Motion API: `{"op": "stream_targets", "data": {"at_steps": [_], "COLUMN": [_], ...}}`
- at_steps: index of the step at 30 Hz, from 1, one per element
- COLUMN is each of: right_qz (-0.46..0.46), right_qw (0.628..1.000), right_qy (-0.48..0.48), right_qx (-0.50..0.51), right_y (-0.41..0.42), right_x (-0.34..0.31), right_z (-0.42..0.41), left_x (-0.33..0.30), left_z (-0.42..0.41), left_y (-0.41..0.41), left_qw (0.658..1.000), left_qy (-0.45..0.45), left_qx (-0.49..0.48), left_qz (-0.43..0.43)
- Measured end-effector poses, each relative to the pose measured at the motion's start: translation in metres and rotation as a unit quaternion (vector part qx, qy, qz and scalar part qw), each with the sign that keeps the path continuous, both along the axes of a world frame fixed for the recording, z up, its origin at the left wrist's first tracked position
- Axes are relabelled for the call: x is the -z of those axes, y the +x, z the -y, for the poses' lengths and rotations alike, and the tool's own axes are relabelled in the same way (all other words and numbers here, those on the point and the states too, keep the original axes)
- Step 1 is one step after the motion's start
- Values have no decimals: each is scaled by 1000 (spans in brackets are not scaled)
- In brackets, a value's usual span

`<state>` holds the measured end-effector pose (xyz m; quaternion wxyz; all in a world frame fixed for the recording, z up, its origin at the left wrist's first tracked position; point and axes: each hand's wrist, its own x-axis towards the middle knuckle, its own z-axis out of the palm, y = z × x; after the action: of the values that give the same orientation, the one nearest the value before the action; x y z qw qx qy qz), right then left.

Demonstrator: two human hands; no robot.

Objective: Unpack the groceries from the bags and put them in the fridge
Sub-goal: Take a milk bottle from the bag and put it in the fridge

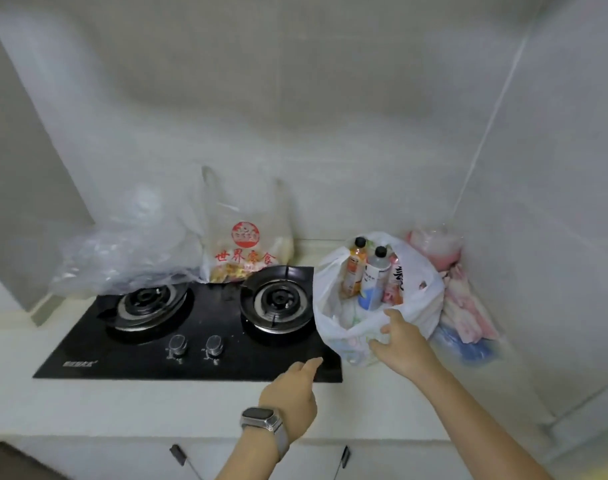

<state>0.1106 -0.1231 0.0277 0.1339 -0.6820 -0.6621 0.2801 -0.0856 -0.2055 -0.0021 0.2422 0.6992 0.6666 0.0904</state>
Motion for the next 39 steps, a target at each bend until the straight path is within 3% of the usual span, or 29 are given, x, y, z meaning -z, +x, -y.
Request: {"op": "stream_targets", "data": {"at_steps": [7, 13, 17, 22, 28, 33, 39], "right_qz": [31, 29, 111, 169, 95, 17, -77], "right_qw": [999, 999, 987, 978, 987, 998, 995], "right_qy": [28, 1, 81, 54, 38, 29, 40], "right_qx": [33, -37, -80, -113, -120, -61, 38], "right_y": [57, 53, 37, 25, 22, 31, 45], "right_x": [0, -11, 5, 30, 37, 44, 6], "right_z": [-94, -191, -250, -280, -281, -258, -213], "left_x": [21, 26, 26, 27, 35, 29, 26], "left_z": [-101, -146, -160, -176, -192, -207, -230], "left_y": [55, 58, 47, 40, 43, 51, 67], "left_qw": [998, 994, 990, 991, 985, 977, 971], "left_qy": [-40, -80, -95, -86, -106, -103, -1], "left_qx": [10, -29, -41, -33, 0, 32, 26], "left_qz": [37, 69, 91, 92, 135, 185, 240]}}
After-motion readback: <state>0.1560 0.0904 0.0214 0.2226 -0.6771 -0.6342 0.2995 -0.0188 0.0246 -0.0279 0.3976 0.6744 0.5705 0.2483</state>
